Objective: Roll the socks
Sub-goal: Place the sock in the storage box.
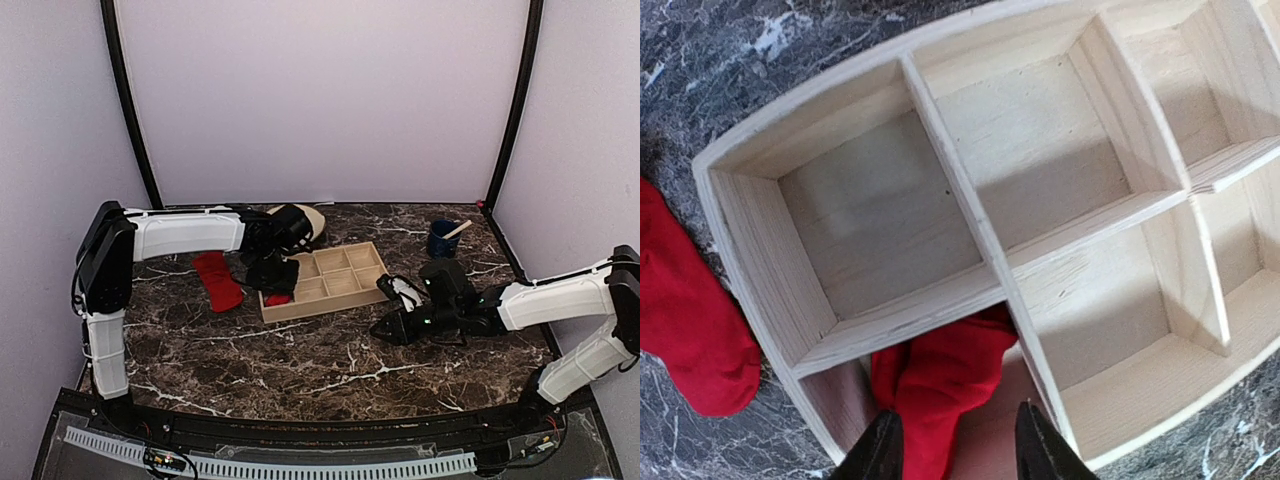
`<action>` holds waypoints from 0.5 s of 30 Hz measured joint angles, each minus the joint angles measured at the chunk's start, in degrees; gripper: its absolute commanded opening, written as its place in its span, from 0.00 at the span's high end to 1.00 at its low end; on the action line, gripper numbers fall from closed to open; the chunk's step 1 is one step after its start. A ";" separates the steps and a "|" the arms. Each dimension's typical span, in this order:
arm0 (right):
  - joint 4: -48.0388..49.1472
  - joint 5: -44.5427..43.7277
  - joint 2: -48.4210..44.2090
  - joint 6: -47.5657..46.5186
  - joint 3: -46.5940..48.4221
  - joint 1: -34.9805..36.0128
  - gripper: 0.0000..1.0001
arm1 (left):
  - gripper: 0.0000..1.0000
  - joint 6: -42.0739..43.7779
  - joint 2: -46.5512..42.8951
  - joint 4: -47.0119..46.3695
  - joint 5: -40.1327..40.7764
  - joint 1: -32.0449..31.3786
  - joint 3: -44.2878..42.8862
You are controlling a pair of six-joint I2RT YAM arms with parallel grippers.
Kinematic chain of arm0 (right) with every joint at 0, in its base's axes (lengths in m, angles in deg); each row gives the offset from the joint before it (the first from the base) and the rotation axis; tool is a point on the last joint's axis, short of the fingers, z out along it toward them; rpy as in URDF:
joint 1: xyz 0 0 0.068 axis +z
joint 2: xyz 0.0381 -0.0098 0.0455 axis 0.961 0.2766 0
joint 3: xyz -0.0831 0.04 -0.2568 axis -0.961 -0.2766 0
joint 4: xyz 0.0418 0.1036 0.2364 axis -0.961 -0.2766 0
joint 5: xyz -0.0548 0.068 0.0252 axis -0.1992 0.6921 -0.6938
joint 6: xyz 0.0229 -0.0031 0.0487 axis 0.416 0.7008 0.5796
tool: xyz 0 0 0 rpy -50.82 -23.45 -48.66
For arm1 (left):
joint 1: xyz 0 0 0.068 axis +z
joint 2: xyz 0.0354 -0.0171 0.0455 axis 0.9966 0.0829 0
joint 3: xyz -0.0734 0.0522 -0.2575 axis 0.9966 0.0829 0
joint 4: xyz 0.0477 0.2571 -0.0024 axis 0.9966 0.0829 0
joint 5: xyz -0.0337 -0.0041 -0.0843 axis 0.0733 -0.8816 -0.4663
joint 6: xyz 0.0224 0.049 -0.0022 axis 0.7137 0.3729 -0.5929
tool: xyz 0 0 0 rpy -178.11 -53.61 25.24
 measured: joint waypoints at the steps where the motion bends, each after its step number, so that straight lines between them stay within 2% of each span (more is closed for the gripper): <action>1: -0.09 -0.17 0.00 0.02 0.07 0.00 0.64 | 0.59 0.00 -0.61 -0.37 0.09 0.00 0.00; 6: -0.59 -0.83 0.02 0.04 0.50 0.00 0.65 | 0.58 0.02 -4.31 -2.16 1.05 0.00 0.00; 9: -1.46 -1.55 0.02 0.13 1.20 0.02 0.64 | 0.54 0.00 -7.48 -3.04 3.08 0.00 0.61; 15: -2.71 -4.13 0.02 0.20 2.91 0.79 0.64 | 0.44 -1.51 -22.10 -8.07 13.16 0.17 11.67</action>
